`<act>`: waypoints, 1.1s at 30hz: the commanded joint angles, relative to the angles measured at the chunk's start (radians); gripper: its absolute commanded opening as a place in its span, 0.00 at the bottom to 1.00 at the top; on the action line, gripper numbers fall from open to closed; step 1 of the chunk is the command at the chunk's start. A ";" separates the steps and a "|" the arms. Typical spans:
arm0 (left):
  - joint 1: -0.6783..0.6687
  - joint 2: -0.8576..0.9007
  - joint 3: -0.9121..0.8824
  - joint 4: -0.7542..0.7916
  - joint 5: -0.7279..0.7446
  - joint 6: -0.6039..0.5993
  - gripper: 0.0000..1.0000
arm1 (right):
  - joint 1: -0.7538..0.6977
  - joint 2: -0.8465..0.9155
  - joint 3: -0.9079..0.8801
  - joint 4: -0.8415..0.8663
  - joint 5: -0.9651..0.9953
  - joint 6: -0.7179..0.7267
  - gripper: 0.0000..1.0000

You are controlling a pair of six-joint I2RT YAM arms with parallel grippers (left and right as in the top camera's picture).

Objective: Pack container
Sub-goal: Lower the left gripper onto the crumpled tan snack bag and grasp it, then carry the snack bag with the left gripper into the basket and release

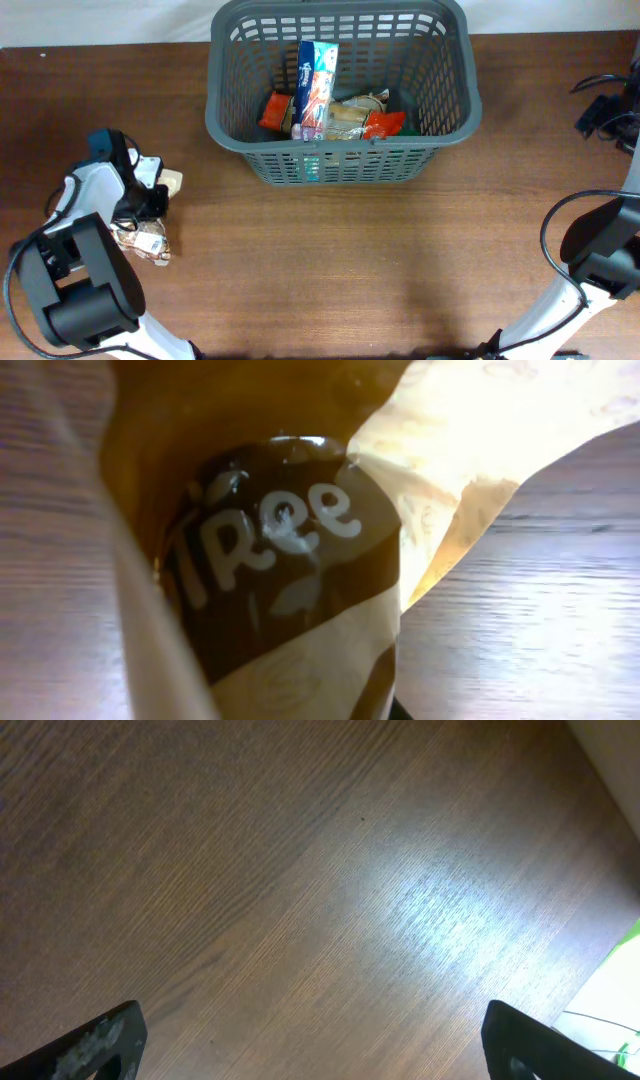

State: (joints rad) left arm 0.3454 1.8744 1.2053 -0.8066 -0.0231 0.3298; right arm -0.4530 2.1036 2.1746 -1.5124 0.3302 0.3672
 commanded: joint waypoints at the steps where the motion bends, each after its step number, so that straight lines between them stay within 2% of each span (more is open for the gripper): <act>1: -0.008 0.004 0.148 -0.071 0.039 -0.089 0.02 | -0.007 0.000 -0.005 0.003 0.002 0.016 0.99; 7: -0.091 -0.021 0.512 -0.277 0.068 -0.127 0.02 | -0.007 0.000 -0.005 0.003 0.002 0.016 0.99; 10: -0.167 -0.040 0.707 -0.330 0.081 -0.127 0.02 | -0.007 0.000 -0.005 0.003 0.002 0.016 0.99; 13: -0.262 -0.060 0.900 -0.336 0.124 -0.127 0.02 | -0.007 0.000 -0.005 0.003 0.002 0.016 0.99; 18: -0.439 -0.066 1.157 -0.282 0.116 -0.127 0.02 | -0.007 0.000 -0.005 0.003 0.002 0.016 0.99; 21: -0.557 -0.066 1.236 -0.233 0.051 -0.116 0.02 | -0.007 0.000 -0.005 0.003 0.002 0.016 0.99; 26: -0.713 -0.055 1.246 -0.188 0.026 -0.089 0.02 | -0.007 0.000 -0.005 0.003 0.002 0.016 0.99; 33: -0.790 0.060 1.243 -0.162 0.027 -0.089 0.02 | -0.007 0.000 -0.005 0.003 0.002 0.016 0.99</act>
State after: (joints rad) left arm -0.4381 1.8584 2.4481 -0.9745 0.0246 0.2241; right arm -0.4530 2.1036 2.1742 -1.5120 0.3305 0.3668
